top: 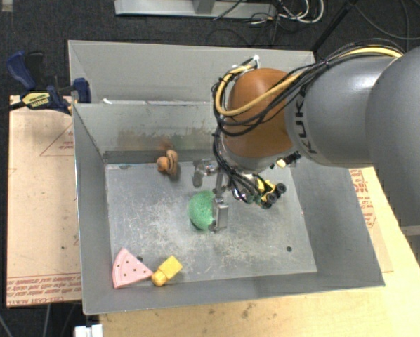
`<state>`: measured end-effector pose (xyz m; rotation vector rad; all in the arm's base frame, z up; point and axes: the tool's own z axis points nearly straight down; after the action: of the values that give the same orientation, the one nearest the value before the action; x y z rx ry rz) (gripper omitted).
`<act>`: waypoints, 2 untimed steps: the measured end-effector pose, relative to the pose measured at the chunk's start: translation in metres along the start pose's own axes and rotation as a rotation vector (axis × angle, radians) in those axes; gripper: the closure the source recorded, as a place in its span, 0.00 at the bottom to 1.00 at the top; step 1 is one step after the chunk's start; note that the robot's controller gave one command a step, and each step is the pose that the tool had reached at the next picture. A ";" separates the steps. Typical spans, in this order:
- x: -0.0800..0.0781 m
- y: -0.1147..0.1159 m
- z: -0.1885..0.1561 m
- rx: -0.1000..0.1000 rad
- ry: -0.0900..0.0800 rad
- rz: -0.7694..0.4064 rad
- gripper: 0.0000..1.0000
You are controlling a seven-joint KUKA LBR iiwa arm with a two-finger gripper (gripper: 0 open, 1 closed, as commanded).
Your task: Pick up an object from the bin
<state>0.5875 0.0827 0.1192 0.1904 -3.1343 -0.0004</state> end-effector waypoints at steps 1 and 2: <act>0.001 0.002 0.041 -0.003 -0.011 -0.009 1.00; 0.001 0.002 0.041 -0.003 -0.011 -0.009 1.00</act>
Offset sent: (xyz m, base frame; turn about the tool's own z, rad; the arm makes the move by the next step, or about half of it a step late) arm 0.0000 0.0000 0.0000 0.0000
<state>0.5863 0.0843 0.0779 0.2051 -3.1441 -0.0069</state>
